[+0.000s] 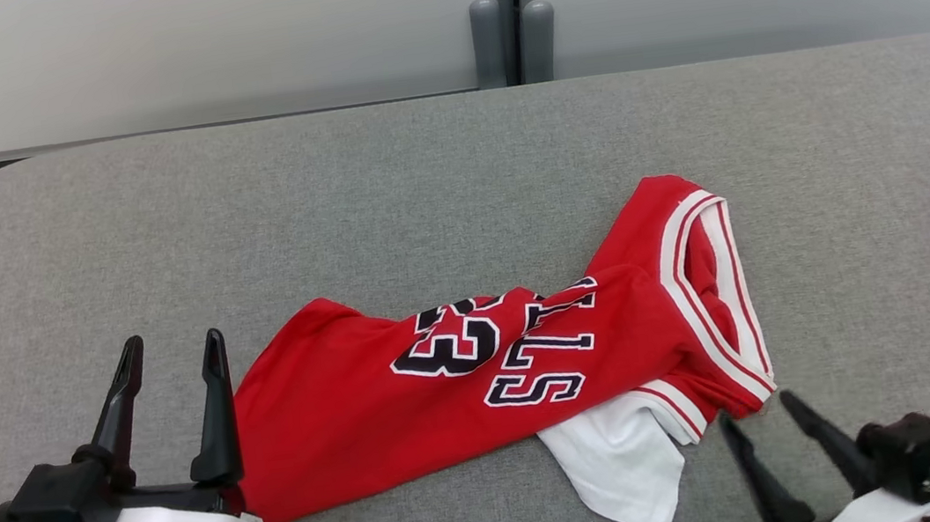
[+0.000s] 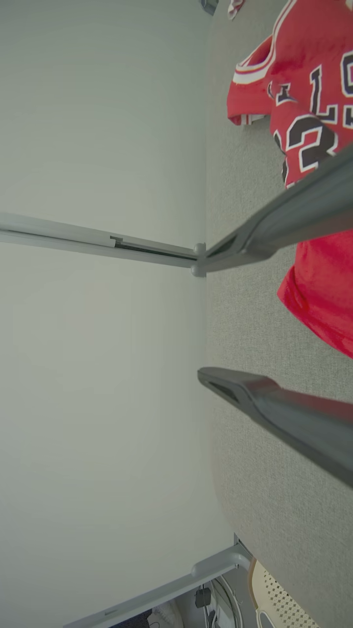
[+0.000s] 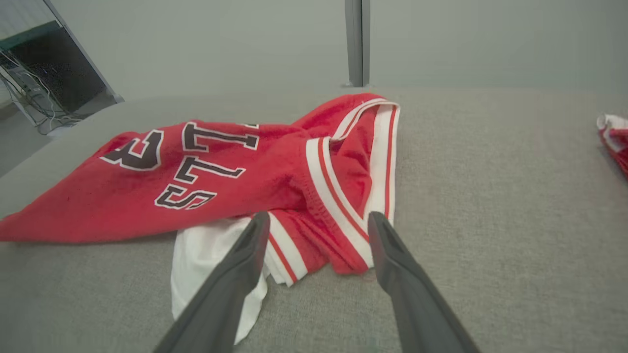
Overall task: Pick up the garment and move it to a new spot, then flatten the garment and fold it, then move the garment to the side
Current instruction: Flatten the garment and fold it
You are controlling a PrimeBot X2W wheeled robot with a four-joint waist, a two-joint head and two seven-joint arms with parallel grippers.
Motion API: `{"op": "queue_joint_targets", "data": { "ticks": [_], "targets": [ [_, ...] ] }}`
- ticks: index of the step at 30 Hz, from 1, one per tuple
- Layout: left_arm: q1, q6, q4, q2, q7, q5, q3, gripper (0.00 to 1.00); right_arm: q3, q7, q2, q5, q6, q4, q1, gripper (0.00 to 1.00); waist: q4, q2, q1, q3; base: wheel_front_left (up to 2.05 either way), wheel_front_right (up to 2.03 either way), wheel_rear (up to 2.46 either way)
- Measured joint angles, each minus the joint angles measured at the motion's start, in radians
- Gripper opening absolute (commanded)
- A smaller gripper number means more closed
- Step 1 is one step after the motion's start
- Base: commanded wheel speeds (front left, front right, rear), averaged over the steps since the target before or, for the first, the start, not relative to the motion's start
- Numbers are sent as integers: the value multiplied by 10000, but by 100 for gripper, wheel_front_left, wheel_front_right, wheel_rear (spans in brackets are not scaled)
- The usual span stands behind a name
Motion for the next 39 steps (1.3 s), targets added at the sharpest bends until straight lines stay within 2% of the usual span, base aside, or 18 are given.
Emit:
{"op": "queue_joint_targets", "data": {
  "ticks": [8, 13, 14, 15, 16, 20, 24, 31, 39],
  "targets": [
    [-680, -178, 199, -100, -234, -2, -134, 100, 1310, -211, -107, 261, 0, 2259, -936, 100, 416, 0, 0, 611, 0, 0, 0],
    [-938, -297, 418, -213, -357, -15, -249, 100, 1292, -702, 12, 63, 15, 3338, -1666, 100, 650, 0, 0, 913, 0, 0, 0],
    [-993, -303, 447, -224, -393, -19, -247, 100, 1273, -796, 67, -6, 15, 3475, -1790, 84, 675, 0, 0, 976, 0, 0, 0],
    [-1044, -307, 476, -226, -435, -31, -242, 100, 1271, -855, 96, -19, 15, 3584, -1896, 37, 687, 0, 0, 1036, 0, 0, 0],
    [-1058, -326, 506, -226, -460, -52, -232, 100, 1256, -930, 107, -25, 15, 3639, -1991, 0, 691, 0, 0, 1089, 0, 0, 0],
    [-1111, -370, 662, -236, -564, -79, -196, 100, 1126, -1145, 96, -221, 17, 3639, -2125, 0, 614, 0, 0, 1196, 0, 0, 0],
    [-1200, -378, 740, -207, -677, -90, -113, 100, 892, -1254, -251, -299, 13, 2796, -1867, 0, 412, 0, 0, 1232, 0, 0, 0],
    [-1229, -378, 742, -105, -763, -105, 25, 100, -184, -506, -1110, -362, 12, 738, -1243, 0, 60, 0, 0, 1325, 0, 0, 0],
    [-1225, -364, 761, -90, -807, -123, 59, 100, -1524, 403, -1613, -119, 12, -679, -291, 0, -88, 0, -1, 1289, 0, 0, 0]
  ]
}}
